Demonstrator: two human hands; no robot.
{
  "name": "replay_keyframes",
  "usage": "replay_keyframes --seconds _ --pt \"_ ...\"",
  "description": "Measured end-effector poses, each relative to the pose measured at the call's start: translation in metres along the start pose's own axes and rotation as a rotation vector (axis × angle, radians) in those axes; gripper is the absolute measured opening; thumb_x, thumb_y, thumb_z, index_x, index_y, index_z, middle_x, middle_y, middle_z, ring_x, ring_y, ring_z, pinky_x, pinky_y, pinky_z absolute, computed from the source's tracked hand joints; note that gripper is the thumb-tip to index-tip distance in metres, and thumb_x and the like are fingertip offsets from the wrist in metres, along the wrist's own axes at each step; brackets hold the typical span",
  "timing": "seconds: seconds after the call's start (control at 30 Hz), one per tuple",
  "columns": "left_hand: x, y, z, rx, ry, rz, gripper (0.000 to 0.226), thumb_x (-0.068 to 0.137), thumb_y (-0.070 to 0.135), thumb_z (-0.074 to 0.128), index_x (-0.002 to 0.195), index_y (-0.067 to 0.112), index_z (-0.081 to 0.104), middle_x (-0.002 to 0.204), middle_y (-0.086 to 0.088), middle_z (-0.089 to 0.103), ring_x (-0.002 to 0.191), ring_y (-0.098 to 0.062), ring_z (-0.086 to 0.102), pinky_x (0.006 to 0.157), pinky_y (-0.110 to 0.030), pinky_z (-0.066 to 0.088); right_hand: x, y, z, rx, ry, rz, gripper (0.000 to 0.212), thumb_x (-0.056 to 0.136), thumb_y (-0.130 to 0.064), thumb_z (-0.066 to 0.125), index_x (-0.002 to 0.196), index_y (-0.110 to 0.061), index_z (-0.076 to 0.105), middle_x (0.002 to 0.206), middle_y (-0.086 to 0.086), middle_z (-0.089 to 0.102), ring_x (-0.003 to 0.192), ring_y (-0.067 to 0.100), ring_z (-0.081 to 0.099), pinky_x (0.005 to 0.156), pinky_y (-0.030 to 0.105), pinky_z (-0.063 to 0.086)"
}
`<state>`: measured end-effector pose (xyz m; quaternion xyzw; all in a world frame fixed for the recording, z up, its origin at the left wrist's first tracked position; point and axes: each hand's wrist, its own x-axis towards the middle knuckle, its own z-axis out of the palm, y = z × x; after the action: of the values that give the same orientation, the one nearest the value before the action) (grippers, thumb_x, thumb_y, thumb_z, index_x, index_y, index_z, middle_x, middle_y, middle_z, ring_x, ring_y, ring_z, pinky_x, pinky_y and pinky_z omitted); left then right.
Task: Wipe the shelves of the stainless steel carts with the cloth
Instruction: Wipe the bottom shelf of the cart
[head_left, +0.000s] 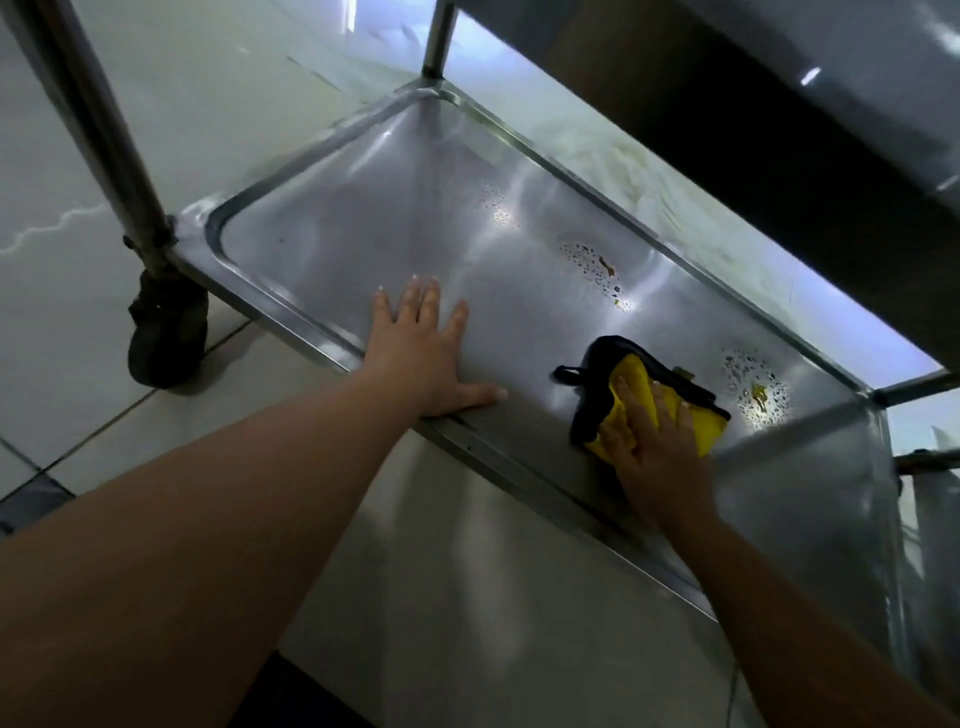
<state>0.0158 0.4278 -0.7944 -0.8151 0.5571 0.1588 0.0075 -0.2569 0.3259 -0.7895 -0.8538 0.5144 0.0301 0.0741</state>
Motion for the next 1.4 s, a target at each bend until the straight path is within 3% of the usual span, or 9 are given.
replay_keyframes --seconds 0.2,0.33,0.43,0.53,0.73,0.83,0.97,1.17,1.4 --pt "0.006 0.037 -0.007 -0.035 -0.020 -0.157 0.138 0.055 0.099 0.029 0.152 0.008 -0.006 0.157 -0.028 -0.008 0.143 -0.048 -0.008 0.114 -0.064 0.004 -0.029 0.091 -0.006 0.067 0.095 0.349 0.058 0.098 -0.044 0.043 0.151 -0.035 0.021 0.159 0.014 0.020 0.142 0.044 0.017 0.112 0.059 0.020" --pt "0.017 0.067 0.000 -0.018 0.023 -0.082 0.132 0.063 0.094 0.034 0.151 0.001 0.001 0.158 -0.024 0.000 0.145 -0.043 -0.002 0.114 -0.063 0.010 -0.042 0.110 -0.004 0.040 0.041 0.506 0.060 0.100 -0.048 0.033 0.153 -0.036 0.008 0.162 0.009 0.009 0.147 0.039 0.006 0.115 0.059 0.011" --pt "0.016 0.109 0.018 0.042 0.015 0.054 0.138 0.056 0.099 0.029 0.151 0.003 0.000 0.159 -0.023 -0.001 0.145 -0.043 -0.002 0.112 -0.062 0.007 -0.031 0.097 -0.003 -0.011 0.008 0.445 0.061 0.100 -0.046 0.032 0.154 -0.032 0.007 0.162 0.009 0.007 0.146 0.039 0.006 0.114 0.063 0.010" --pt "0.016 0.117 0.027 0.054 0.003 0.015 0.150 0.042 0.105 0.017 0.151 0.005 -0.006 0.159 -0.023 -0.007 0.144 -0.045 -0.008 0.111 -0.063 -0.001 -0.013 0.071 -0.006 0.016 0.042 0.379 0.059 0.099 -0.045 0.036 0.153 -0.036 0.012 0.161 0.010 0.009 0.145 0.042 0.006 0.113 0.064 0.010" --pt "0.021 0.107 0.028 0.089 -0.007 -0.001 0.157 0.028 0.106 0.000 0.151 0.008 -0.009 0.160 -0.019 -0.009 0.146 -0.041 -0.007 0.113 -0.061 0.000 0.044 -0.003 -0.002 -0.076 -0.032 -0.071 0.058 0.095 -0.057 0.034 0.148 -0.051 0.011 0.163 -0.003 0.006 0.147 0.038 0.000 0.110 0.069 0.008" --pt "0.022 0.098 0.024 0.116 0.010 0.000 0.156 0.028 0.106 -0.002 0.151 0.010 -0.009 0.160 -0.017 -0.008 0.146 -0.039 -0.004 0.115 -0.059 0.006 0.061 -0.013 0.005 0.008 -0.034 -0.113 0.055 0.094 -0.061 0.030 0.146 -0.055 0.012 0.163 -0.008 0.003 0.148 0.033 -0.005 0.110 0.069 0.002" --pt "0.022 0.091 0.021 0.083 0.044 0.025 0.152 0.034 0.107 0.004 0.152 0.013 -0.004 0.161 -0.016 -0.004 0.147 -0.036 0.000 0.116 -0.057 0.009 0.057 0.021 0.006 0.035 0.073 -0.120 0.056 0.095 -0.058 0.035 0.147 -0.051 0.016 0.161 -0.008 0.013 0.149 0.025 0.005 0.113 0.061 0.014" --pt "0.017 0.094 0.025 0.079 0.152 0.043 0.148 0.038 0.107 0.005 0.151 0.011 0.007 0.160 -0.017 0.006 0.146 -0.036 0.007 0.114 -0.056 0.013 0.019 0.134 -0.003 0.056 0.169 0.136 0.057 0.096 -0.042 0.046 0.149 -0.039 0.026 0.158 0.005 0.026 0.147 0.026 0.016 0.111 0.057 0.025" --pt "0.019 0.094 0.027 0.092 0.174 0.028 0.149 0.037 0.107 0.002 0.151 0.011 0.009 0.160 -0.017 0.008 0.146 -0.036 0.009 0.114 -0.056 0.013 -0.030 0.217 -0.014 0.120 0.231 0.438 0.056 0.097 -0.029 0.048 0.151 -0.026 0.029 0.155 0.017 0.027 0.143 0.037 0.020 0.114 0.054 0.021"
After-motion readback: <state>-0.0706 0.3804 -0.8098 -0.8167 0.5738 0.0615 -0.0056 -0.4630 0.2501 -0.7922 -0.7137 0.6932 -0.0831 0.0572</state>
